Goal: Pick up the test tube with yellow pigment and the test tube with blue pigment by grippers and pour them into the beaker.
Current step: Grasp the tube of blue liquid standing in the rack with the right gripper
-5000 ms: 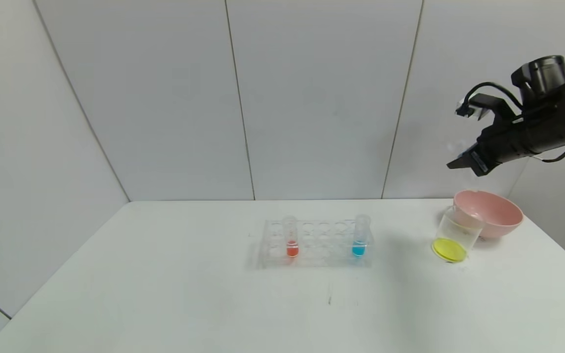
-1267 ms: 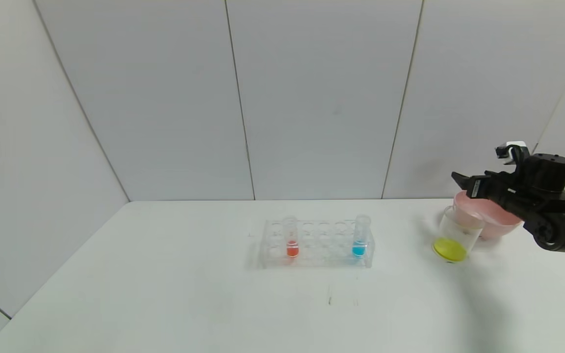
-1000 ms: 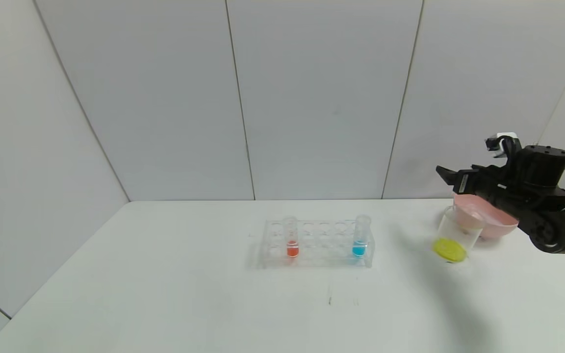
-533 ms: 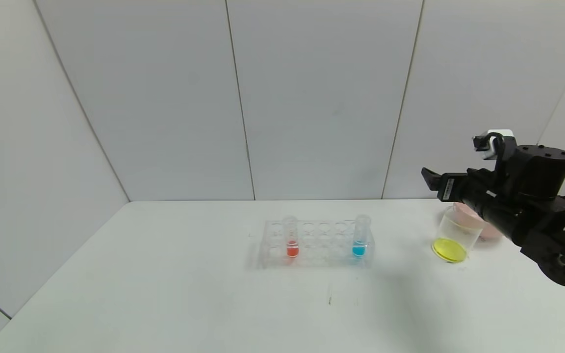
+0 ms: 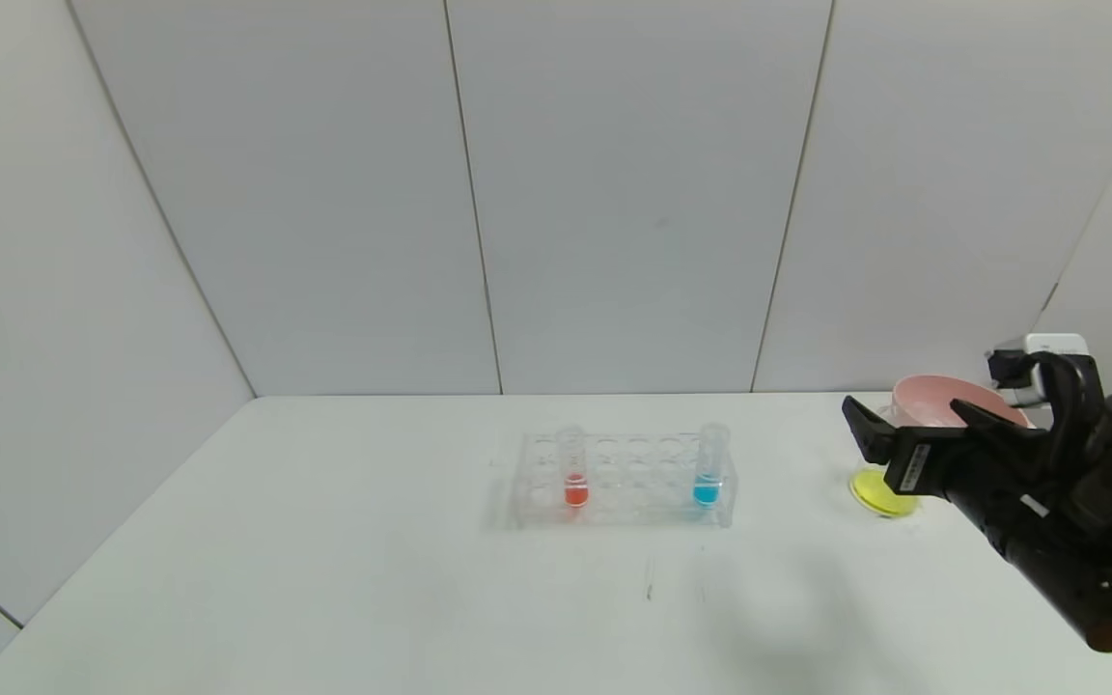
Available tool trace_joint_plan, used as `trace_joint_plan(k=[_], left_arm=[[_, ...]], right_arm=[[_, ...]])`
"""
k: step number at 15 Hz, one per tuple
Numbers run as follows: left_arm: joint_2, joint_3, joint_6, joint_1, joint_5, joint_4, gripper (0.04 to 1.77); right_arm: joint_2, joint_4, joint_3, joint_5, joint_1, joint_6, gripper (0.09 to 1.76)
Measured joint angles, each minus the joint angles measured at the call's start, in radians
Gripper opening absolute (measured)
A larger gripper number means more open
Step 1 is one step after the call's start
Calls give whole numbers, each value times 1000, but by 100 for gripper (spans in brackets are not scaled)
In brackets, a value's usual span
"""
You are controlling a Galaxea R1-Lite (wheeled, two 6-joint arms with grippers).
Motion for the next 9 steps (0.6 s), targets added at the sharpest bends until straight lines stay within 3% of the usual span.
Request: trace_joint_plan(k=[4, 9], left_arm=[[0, 0, 0, 0, 0, 0, 176], [0, 0, 0, 0, 0, 0, 176]], right_arm=[[-34, -62, 126, -138, 112, 23, 170], [27, -87, 131, -279, 306, 60, 170]])
